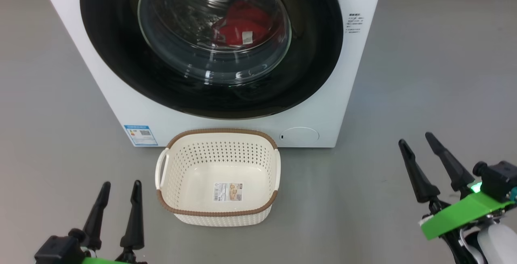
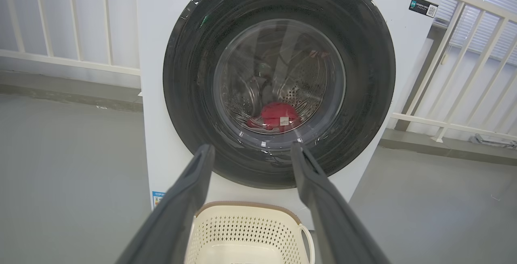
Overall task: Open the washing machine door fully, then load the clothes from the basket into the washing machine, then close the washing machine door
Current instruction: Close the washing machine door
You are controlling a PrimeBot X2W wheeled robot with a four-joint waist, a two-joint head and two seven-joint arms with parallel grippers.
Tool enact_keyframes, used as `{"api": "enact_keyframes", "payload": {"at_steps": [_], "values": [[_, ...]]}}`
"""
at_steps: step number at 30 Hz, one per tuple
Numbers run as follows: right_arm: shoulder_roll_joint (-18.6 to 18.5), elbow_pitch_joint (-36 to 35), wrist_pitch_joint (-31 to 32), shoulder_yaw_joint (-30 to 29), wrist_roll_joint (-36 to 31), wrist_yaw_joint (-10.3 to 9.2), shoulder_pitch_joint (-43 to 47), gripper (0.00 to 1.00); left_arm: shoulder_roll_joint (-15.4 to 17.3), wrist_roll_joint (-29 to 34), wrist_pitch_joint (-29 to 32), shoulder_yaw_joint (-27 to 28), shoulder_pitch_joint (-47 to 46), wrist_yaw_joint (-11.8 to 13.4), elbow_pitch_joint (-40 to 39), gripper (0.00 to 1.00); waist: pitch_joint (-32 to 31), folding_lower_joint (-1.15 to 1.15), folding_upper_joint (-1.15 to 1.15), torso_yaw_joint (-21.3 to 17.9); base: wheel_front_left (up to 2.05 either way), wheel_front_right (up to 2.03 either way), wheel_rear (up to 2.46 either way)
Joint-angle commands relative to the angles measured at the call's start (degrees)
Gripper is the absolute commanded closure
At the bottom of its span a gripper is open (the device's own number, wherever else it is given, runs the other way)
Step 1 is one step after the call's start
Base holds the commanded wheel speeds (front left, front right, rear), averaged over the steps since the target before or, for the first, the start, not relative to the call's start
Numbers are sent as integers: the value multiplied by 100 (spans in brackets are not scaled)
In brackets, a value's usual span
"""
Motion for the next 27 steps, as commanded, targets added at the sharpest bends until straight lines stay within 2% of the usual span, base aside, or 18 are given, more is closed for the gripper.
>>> {"api": "enact_keyframes", "payload": {"at_steps": [1, 10, 27], "values": [[-78, -168, -27, 72, 4, -15, 78, 0, 91, -23, -46, 184, -55, -18, -117, 0, -47, 0, 0, -53, 0, 0, 0], [51, -274, -27, -52, -26, -15, 528, 0, 91, -46, -46, 230, 54, -18, -133, 0, -148, 0, 0, -254, 0, 0, 0], [100, -262, -27, -158, -83, -15, 611, 0, 94, -95, -46, 214, 101, -18, -135, 0, -178, 0, 0, -367, 0, 0, 0]]}}
